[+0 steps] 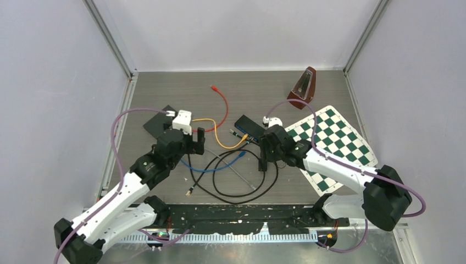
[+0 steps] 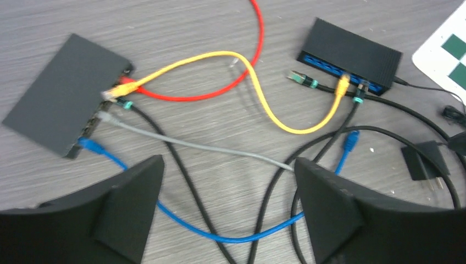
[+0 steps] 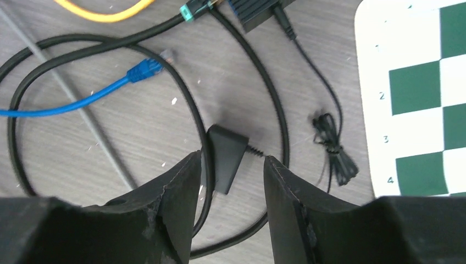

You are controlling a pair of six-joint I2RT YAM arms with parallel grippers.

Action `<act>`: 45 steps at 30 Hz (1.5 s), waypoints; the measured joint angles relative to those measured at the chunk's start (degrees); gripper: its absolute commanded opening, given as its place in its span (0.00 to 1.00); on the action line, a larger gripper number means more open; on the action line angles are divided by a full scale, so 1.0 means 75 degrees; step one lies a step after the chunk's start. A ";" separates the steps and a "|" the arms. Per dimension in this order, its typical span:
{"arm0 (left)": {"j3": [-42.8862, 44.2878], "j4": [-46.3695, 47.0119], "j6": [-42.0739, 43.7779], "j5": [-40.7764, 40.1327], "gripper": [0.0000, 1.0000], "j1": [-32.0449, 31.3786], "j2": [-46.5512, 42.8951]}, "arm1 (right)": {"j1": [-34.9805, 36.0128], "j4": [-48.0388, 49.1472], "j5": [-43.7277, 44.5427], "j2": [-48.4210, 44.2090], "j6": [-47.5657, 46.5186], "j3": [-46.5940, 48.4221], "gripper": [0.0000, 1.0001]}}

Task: Insert the plug into the switch port
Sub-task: Adjust the switch port at the center of the board.

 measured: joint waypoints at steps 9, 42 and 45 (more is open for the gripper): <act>0.0134 -0.1081 -0.0114 -0.0781 1.00 0.0020 -0.0991 | -0.0793 0.0472 -0.0050 0.1253 -0.0988 0.0335 0.45; 0.3179 -0.1349 0.0501 0.1288 0.83 0.1507 0.3456 | -0.1373 0.0315 -0.0527 0.3908 -0.1629 0.4290 0.57; 0.3923 -0.1311 0.0530 0.1166 0.80 0.1542 0.4371 | -0.1373 0.0210 -0.0662 0.3908 -0.1600 0.4331 0.56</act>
